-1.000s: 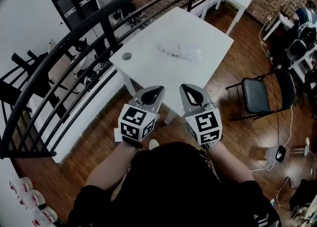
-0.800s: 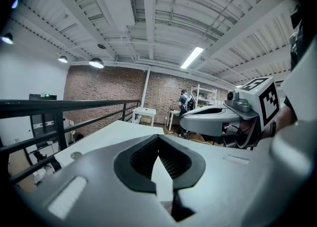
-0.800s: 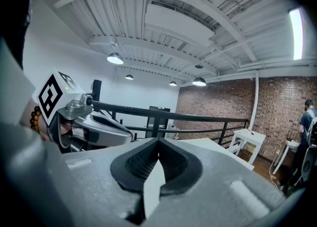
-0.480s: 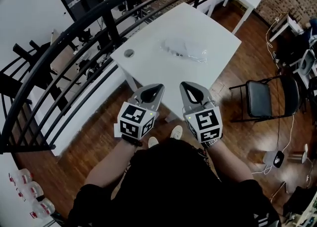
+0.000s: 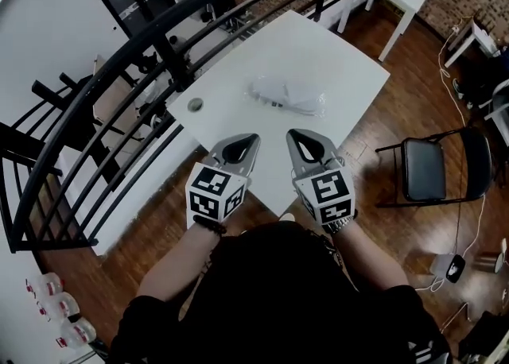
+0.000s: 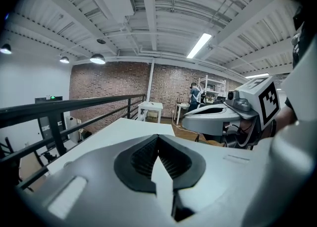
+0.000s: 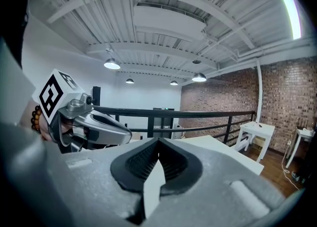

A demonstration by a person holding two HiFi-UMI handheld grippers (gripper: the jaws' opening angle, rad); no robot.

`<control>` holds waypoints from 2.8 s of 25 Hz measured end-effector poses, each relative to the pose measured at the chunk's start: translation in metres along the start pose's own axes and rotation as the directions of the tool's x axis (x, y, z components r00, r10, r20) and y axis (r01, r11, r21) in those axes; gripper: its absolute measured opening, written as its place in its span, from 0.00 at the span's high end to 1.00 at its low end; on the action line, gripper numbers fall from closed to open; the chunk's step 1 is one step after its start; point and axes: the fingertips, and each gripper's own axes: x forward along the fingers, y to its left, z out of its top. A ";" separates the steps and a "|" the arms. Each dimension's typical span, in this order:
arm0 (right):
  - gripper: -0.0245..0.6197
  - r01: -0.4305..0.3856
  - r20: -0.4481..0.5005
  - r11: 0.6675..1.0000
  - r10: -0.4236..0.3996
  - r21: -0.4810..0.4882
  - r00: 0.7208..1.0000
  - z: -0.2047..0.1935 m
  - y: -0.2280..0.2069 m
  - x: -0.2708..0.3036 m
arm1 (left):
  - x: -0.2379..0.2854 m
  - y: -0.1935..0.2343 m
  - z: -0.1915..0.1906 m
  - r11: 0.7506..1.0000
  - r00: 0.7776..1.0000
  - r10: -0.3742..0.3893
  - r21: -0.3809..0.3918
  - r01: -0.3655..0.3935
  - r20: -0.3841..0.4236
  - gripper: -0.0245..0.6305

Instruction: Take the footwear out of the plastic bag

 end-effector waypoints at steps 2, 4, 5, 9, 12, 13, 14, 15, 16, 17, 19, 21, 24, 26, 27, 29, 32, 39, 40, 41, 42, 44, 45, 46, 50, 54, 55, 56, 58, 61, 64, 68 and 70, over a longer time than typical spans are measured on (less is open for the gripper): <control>0.98 -0.014 0.002 1.000 0.014 0.006 1.000 -0.001 -0.008 0.003 | 0.007 0.001 0.002 1.000 1.000 0.014 0.007 -0.014 -0.012 0.95; 0.98 -0.027 -0.001 0.999 0.027 0.017 1.000 -0.004 -0.013 0.006 | 0.012 0.003 0.004 1.000 0.999 0.027 0.014 -0.027 -0.024 0.95; 0.98 -0.032 -0.004 0.999 0.032 0.026 0.999 -0.006 -0.015 0.007 | 0.015 0.003 0.005 0.999 0.999 0.032 0.018 -0.031 -0.030 0.95; 0.98 -0.040 -0.011 0.998 0.041 0.056 0.999 -0.014 -0.023 0.015 | 0.024 0.013 0.006 0.999 0.997 0.045 0.027 -0.044 -0.058 0.95; 0.98 -0.028 -0.021 0.997 0.030 0.067 0.999 -0.017 -0.030 0.025 | 0.032 0.027 0.008 0.999 0.997 0.045 0.027 -0.044 -0.069 0.95; 0.98 -0.020 -0.027 0.997 0.022 0.074 0.999 -0.019 -0.034 0.028 | 0.035 0.030 0.008 0.999 0.996 0.040 0.028 -0.038 -0.075 0.95; 0.98 -0.011 -0.035 0.997 0.014 0.081 0.999 -0.022 -0.038 0.030 | 0.039 0.033 0.007 0.999 0.996 0.033 0.030 -0.030 -0.082 0.95; 0.98 0.000 -0.044 0.996 0.004 0.087 0.999 -0.025 -0.042 0.032 | 0.044 0.036 0.006 0.999 0.996 0.025 0.030 -0.023 -0.090 0.95; 0.98 0.010 -0.054 0.996 -0.005 0.093 0.999 -0.028 -0.047 0.036 | 0.049 0.040 0.006 1.000 0.995 0.018 0.027 -0.015 -0.098 0.95; 0.98 0.020 -0.064 0.995 -0.014 0.098 0.998 -0.030 -0.051 0.040 | 0.054 0.047 0.004 1.000 0.994 0.010 0.024 -0.008 -0.105 0.95; 0.98 0.036 -0.090 0.994 -0.026 0.105 0.996 -0.036 -0.052 0.053 | 0.061 0.064 0.000 1.000 0.993 -0.004 0.016 0.006 -0.120 0.95; 0.96 0.046 -0.129 0.993 -0.032 0.110 0.991 -0.042 -0.047 0.069 | 0.065 0.085 -0.006 1.000 0.991 -0.020 0.006 0.021 -0.135 0.95; 0.91 0.061 -0.204 0.992 -0.037 0.112 0.978 -0.052 -0.041 0.092 | 0.073 0.112 -0.016 0.998 0.985 -0.055 -0.028 0.051 -0.162 0.95; 0.89 0.065 -0.248 0.992 -0.037 0.106 0.968 -0.057 -0.041 0.110 | 0.084 0.130 -0.023 0.997 0.981 -0.074 -0.049 0.066 -0.177 0.95; 0.88 0.065 -0.269 0.993 -0.036 0.102 0.963 -0.061 -0.042 0.120 | 0.089 0.138 -0.026 0.996 0.979 -0.081 -0.055 0.072 -0.185 0.95; 0.86 0.062 -0.309 0.994 -0.030 0.091 0.951 -0.069 -0.040 0.138 | 0.099 0.154 -0.034 0.995 0.974 -0.092 -0.064 0.081 -0.206 0.95; 0.83 0.051 -0.366 0.996 -0.019 0.079 0.931 -0.081 -0.036 0.165 | 0.108 0.174 -0.046 0.993 0.966 -0.108 -0.082 0.091 -0.237 0.95; 0.79 0.057 -0.466 0.997 -0.023 0.060 0.884 -0.110 -0.042 0.208 | 0.125 0.196 -0.072 0.985 0.937 -0.161 -0.109 0.133 -0.309 0.95; 0.79 0.057 -0.479 0.997 -0.024 0.053 0.877 -0.113 -0.044 0.212 | 0.127 0.198 -0.074 0.984 0.934 -0.167 -0.112 0.138 -0.315 0.95; 0.78 0.055 -0.492 0.997 -0.026 0.045 0.870 -0.116 -0.045 0.216 | 0.129 0.199 -0.076 0.983 0.931 -0.172 -0.114 0.142 -0.321 0.94; 0.77 0.053 -0.504 0.998 -0.027 0.036 0.863 -0.119 -0.047 0.220 | 0.131 0.201 -0.077 0.983 0.928 -0.177 -0.115 0.147 -0.329 0.94; 0.75 0.045 -0.528 0.999 -0.027 0.020 0.849 -0.124 -0.049 0.228 | 0.134 0.205 -0.081 0.981 0.921 -0.185 -0.115 0.154 -0.344 0.93; 0.74 0.039 -0.541 0.999 -0.026 0.012 0.841 -0.126 -0.049 0.231 | 0.136 0.208 -0.082 0.981 0.917 -0.187 -0.116 0.156 -0.352 0.93; 0.74 0.032 -0.553 0.999 -0.024 0.004 0.833 -0.129 -0.048 0.235 | 0.137 0.210 -0.085 0.980 0.913 -0.190 -0.118 0.157 -0.360 0.92; 0.72 -0.008 -0.605 0.999 -0.014 -0.035 0.796 -0.146 -0.045 0.249 | 0.144 0.214 -0.098 0.976 0.892 -0.213 -0.135 0.173 -0.399 0.90; 0.72 -0.059 -0.664 0.996 0.001 -0.065 0.748 -0.165 -0.040 0.258 | 0.147 0.216 -0.109 0.971 0.872 -0.234 -0.150 0.187 -0.431 0.89; 0.72 -0.066 -0.675 0.996 0.003 -0.068 0.738 -0.170 -0.039 0.258 | 0.148 0.216 -0.111 0.970 0.868 -0.237 -0.152 0.189 -0.436 0.88; 0.72 -0.071 -0.685 0.995 0.004 -0.069 0.729 -0.173 -0.039 0.257 | 0.148 0.216 -0.112 0.970 0.865 -0.239 -0.154 0.189 -0.441 0.88; 0.72 -0.080 -0.700 0.994 0.006 -0.073 0.714 -0.180 -0.040 0.256 | 0.150 0.217 -0.116 0.970 0.860 -0.239 -0.159 0.187 -0.450 0.88; 0.73 -0.089 -0.706 0.993 0.005 -0.082 0.708 -0.182 -0.039 0.256 | 0.151 0.222 -0.120 0.970 0.855 -0.237 -0.167 0.179 -0.462 0.87; 0.79 -0.083 -0.699 0.993 -0.003 -0.088 0.715 -0.178 -0.040 0.255 | 0.152 0.227 -0.123 0.969 0.852 -0.236 -0.175 0.173 -0.467 0.87; 0.90 -0.065 -0.683 0.992 -0.025 -0.105 0.730 -0.170 -0.044 0.251 | 0.155 0.229 -0.123 0.968 0.846 -0.242 -0.177 0.177 -0.475 0.87; 0.91 -0.060 -0.675 0.993 -0.027 -0.105 0.737 -0.166 -0.045 0.249 | 0.157 0.228 -0.124 0.967 0.841 -0.248 -0.176 0.184 -0.481 0.87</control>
